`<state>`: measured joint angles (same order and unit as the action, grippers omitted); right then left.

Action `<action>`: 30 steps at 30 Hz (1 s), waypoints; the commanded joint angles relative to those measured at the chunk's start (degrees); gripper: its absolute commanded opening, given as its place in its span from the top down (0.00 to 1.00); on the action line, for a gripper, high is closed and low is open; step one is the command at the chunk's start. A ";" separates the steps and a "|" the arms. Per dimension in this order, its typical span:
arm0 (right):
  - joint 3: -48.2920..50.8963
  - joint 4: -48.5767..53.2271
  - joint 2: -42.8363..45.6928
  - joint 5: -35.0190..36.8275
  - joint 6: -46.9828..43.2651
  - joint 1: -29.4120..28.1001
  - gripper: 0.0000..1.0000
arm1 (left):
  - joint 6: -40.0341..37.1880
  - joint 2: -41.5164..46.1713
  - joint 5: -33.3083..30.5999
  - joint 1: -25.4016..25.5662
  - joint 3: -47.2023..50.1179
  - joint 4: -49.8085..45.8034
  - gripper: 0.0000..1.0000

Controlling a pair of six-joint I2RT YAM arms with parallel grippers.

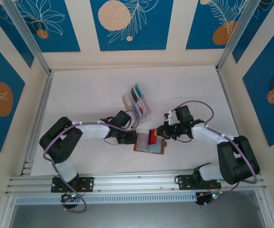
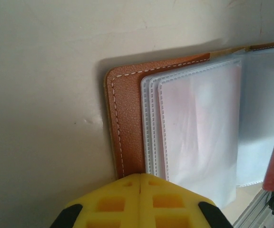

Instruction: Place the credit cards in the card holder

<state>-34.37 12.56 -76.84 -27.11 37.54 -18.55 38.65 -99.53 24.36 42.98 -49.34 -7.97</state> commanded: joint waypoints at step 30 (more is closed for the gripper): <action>5.52 -9.03 -5.00 -6.81 3.86 0.93 1.00 | -0.51 -2.17 -1.24 -2.03 2.67 -1.54 0.98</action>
<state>-29.36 4.86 -81.14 -30.74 40.99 -17.98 38.61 -99.61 25.85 41.89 -48.58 -6.66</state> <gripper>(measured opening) 0.065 0.041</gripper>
